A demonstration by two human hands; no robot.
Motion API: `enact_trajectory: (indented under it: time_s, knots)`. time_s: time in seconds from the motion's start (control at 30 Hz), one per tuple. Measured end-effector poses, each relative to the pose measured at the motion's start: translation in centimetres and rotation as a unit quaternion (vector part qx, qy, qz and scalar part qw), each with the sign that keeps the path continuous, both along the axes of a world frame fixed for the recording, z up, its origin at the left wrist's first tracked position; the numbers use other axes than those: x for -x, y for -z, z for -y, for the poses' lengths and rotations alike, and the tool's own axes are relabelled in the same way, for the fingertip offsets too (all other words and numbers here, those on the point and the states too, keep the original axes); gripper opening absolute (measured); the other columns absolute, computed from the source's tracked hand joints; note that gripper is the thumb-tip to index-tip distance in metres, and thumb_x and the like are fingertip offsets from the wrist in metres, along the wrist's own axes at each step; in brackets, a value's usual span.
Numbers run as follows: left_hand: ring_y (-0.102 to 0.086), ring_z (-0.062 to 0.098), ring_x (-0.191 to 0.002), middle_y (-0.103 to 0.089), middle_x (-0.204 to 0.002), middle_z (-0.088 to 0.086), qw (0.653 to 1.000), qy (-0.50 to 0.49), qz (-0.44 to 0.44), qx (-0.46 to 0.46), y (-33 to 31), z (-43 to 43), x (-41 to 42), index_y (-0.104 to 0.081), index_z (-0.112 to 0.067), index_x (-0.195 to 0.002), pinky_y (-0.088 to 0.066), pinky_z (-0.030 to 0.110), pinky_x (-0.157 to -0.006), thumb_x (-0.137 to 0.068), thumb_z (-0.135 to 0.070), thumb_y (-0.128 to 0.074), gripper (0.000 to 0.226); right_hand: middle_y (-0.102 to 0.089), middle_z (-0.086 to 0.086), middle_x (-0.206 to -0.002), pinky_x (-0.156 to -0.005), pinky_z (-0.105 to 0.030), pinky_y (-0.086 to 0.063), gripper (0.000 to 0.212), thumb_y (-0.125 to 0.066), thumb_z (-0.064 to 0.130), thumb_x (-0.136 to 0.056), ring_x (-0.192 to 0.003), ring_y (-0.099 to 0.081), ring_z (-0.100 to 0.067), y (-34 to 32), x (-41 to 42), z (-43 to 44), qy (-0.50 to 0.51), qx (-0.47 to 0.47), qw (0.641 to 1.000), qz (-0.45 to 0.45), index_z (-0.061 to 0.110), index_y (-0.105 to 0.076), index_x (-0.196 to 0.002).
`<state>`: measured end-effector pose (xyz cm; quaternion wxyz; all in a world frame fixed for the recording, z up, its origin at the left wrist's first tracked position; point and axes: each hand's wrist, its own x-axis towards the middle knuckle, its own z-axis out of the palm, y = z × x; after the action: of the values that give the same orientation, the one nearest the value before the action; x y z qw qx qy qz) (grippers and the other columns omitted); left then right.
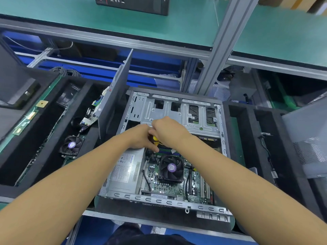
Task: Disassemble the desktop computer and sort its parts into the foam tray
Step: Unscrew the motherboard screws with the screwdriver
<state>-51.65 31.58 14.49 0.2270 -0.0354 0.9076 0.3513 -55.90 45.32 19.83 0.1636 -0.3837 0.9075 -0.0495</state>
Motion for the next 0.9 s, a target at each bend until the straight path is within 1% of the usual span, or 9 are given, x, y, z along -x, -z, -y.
enact_trajectory:
  time_s: [0.1, 0.17, 0.3, 0.4, 0.5, 0.6, 0.67, 0.73, 0.9]
  knots:
    - [-0.066, 0.019, -0.097, -0.073, -0.098, -0.003, 1.000, -0.004, 0.005, -0.019, 0.0, 0.1, 0.0, -0.072, -0.021, -0.093, -0.051, 0.044, -0.092, -0.071, -0.035, -0.087, 0.030, -0.045, -0.009, -0.093, -0.066, -0.036, -0.036, 0.042, -0.046, 0.046, -0.100, -0.078, -0.048, -0.030, -0.3, -0.4, -0.1, 0.028, 0.000, 1.000, 0.005, 0.007, -0.057, -0.109]
    - [-0.065, 0.019, -0.099, -0.073, -0.099, -0.004, 1.000, -0.005, 0.009, -0.029, 0.1, 0.1, 0.0, -0.073, -0.024, -0.091, -0.051, 0.045, -0.093, -0.071, -0.035, -0.087, 0.027, -0.038, -0.008, -0.089, -0.067, -0.036, -0.036, 0.041, -0.046, 0.043, -0.100, -0.083, -0.053, -0.033, -0.2, -0.5, -0.1, 0.031, -0.007, 0.999, 0.006, 0.006, -0.057, -0.112]
    - [-0.067, 0.022, -0.097, -0.073, -0.097, 0.002, 0.999, -0.001, 0.018, -0.046, 0.3, 0.5, 0.1, -0.070, -0.021, -0.094, -0.052, 0.041, -0.092, -0.078, -0.026, -0.082, 0.021, -0.051, -0.013, -0.095, -0.065, -0.036, -0.038, 0.026, -0.051, 0.029, -0.099, -0.081, -0.054, -0.033, -0.2, -0.3, 0.0, 0.015, 0.007, 1.000, 0.020, 0.006, -0.056, -0.109]
    - [-0.064, 0.019, -0.085, -0.071, -0.096, 0.011, 0.997, 0.002, 0.022, -0.075, 0.3, 0.8, 0.3, -0.066, -0.015, -0.093, -0.051, 0.030, -0.081, -0.087, -0.015, -0.072, 0.008, -0.056, -0.014, -0.106, -0.071, -0.038, -0.045, 0.022, -0.059, 0.021, -0.096, -0.093, -0.059, -0.034, -0.1, 0.0, -0.1, 0.002, 0.024, 0.999, 0.032, 0.008, -0.052, -0.111]
    - [-0.060, 0.011, -0.073, -0.069, -0.081, -0.003, 0.998, -0.001, 0.017, -0.064, 0.6, 0.7, 0.4, -0.065, -0.026, -0.083, -0.049, 0.026, -0.072, -0.087, -0.016, -0.074, 0.014, -0.053, -0.012, -0.113, -0.079, -0.038, -0.045, 0.024, -0.064, 0.017, -0.092, -0.100, -0.055, -0.030, 0.3, 0.3, -0.5, -0.009, 0.046, 0.997, 0.055, 0.009, -0.051, -0.111]
    - [-0.061, 0.010, -0.070, -0.068, -0.070, -0.012, 0.999, -0.002, 0.023, -0.045, 0.6, 0.6, 0.5, -0.067, -0.030, -0.073, -0.049, 0.024, -0.069, -0.077, -0.025, -0.083, 0.018, -0.052, -0.008, -0.111, -0.075, -0.036, -0.042, 0.037, -0.069, 0.033, -0.088, -0.097, -0.053, -0.028, 0.5, 0.3, -0.9, 0.018, 0.062, 0.995, 0.072, 0.011, -0.049, -0.111]
    - [-0.065, 0.011, -0.075, -0.071, -0.075, -0.010, 0.999, 0.004, 0.028, -0.018, 0.5, 0.6, 0.6, -0.070, -0.027, -0.077, -0.049, 0.026, -0.071, -0.070, -0.033, -0.088, 0.021, -0.049, -0.007, -0.097, -0.069, -0.035, -0.040, 0.048, -0.063, 0.054, -0.088, -0.088, -0.052, -0.029, 0.3, 0.3, -1.0, 0.041, 0.025, 0.998, 0.036, 0.012, -0.051, -0.108]
    - [-0.067, 0.013, -0.079, -0.073, -0.078, -0.007, 1.000, -0.003, 0.024, -0.010, 0.4, 0.6, 0.5, -0.071, -0.023, -0.082, -0.051, 0.027, -0.072, -0.066, -0.036, -0.090, 0.028, -0.044, -0.007, -0.088, -0.065, -0.035, -0.039, 0.049, -0.056, 0.059, -0.091, -0.078, -0.049, -0.029, -0.1, 0.2, -0.7, 0.050, -0.010, 0.999, 0.015, 0.011, -0.056, -0.101]
    - [-0.067, 0.015, -0.088, -0.073, -0.085, -0.006, 1.000, 0.007, 0.012, -0.017, 0.2, 0.6, 0.1, -0.070, -0.022, -0.086, -0.052, 0.036, -0.084, -0.072, -0.029, -0.086, 0.023, -0.048, -0.011, -0.090, -0.065, -0.035, -0.040, 0.021, -0.059, 0.030, -0.094, -0.083, -0.057, -0.034, -0.7, -0.4, 0.4, 0.007, 0.002, 1.000, 0.021, 0.009, -0.056, -0.096]
